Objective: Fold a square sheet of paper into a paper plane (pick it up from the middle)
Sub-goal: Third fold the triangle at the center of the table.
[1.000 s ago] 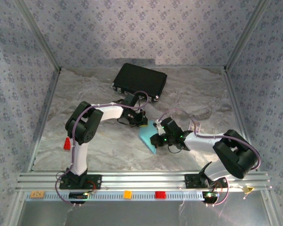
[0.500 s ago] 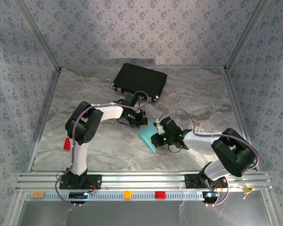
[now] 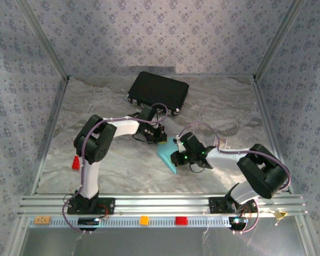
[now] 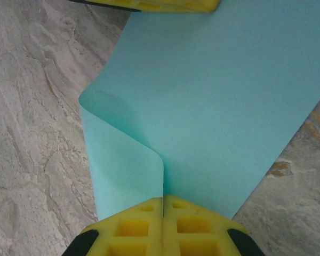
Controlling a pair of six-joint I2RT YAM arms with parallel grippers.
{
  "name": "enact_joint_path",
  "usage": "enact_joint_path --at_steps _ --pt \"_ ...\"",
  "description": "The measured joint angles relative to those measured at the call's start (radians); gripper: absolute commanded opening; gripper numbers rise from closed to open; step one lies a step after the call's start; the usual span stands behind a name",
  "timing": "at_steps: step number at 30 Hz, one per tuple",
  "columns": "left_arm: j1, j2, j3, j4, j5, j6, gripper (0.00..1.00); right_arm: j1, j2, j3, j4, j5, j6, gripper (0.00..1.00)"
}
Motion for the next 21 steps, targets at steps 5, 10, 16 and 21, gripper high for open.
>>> enact_joint_path --at_steps 5,10,16,21 --pt "0.000 0.000 0.000 0.000 0.000 0.000 0.03 0.000 0.000 0.004 -0.009 0.001 0.000 0.06" --pt "0.000 0.000 0.000 0.000 0.000 0.000 0.03 0.000 0.000 0.005 -0.017 0.004 0.000 0.06" --pt "0.000 0.000 0.000 0.000 0.000 0.000 0.03 0.000 0.000 0.009 -0.028 0.011 0.000 0.06" --pt "0.000 0.000 0.000 0.000 0.000 0.000 0.03 0.000 0.000 0.009 -0.029 0.011 0.000 0.06"
